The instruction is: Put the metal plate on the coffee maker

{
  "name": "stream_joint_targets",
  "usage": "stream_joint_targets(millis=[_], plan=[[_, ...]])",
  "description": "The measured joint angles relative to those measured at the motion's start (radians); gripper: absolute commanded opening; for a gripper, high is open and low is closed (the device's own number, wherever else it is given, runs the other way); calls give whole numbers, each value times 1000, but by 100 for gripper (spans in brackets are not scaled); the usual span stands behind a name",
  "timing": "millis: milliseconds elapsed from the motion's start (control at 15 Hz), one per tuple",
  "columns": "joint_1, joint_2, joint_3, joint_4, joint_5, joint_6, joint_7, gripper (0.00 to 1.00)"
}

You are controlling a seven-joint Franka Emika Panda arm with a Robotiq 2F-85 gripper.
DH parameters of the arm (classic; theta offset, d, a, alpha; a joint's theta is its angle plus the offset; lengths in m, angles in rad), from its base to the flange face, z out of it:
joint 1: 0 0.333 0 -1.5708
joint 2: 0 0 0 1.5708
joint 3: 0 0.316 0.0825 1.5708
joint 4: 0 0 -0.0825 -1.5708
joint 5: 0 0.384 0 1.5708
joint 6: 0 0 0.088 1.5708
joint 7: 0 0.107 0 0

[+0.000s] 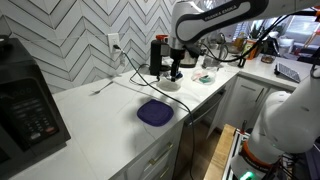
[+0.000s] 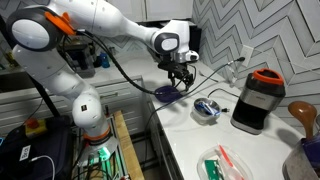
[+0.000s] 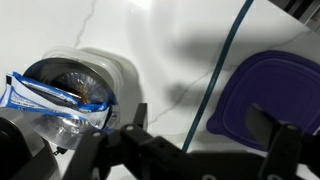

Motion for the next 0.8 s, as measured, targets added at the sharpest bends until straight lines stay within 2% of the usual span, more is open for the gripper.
stream_joint_targets(millis=[200, 533, 800], plan=[[0, 0, 1, 2, 1, 0, 0, 100], [-34, 26, 32, -2, -149, 74, 76, 100], [-51, 85, 38, -5, -216, 152, 105, 100]])
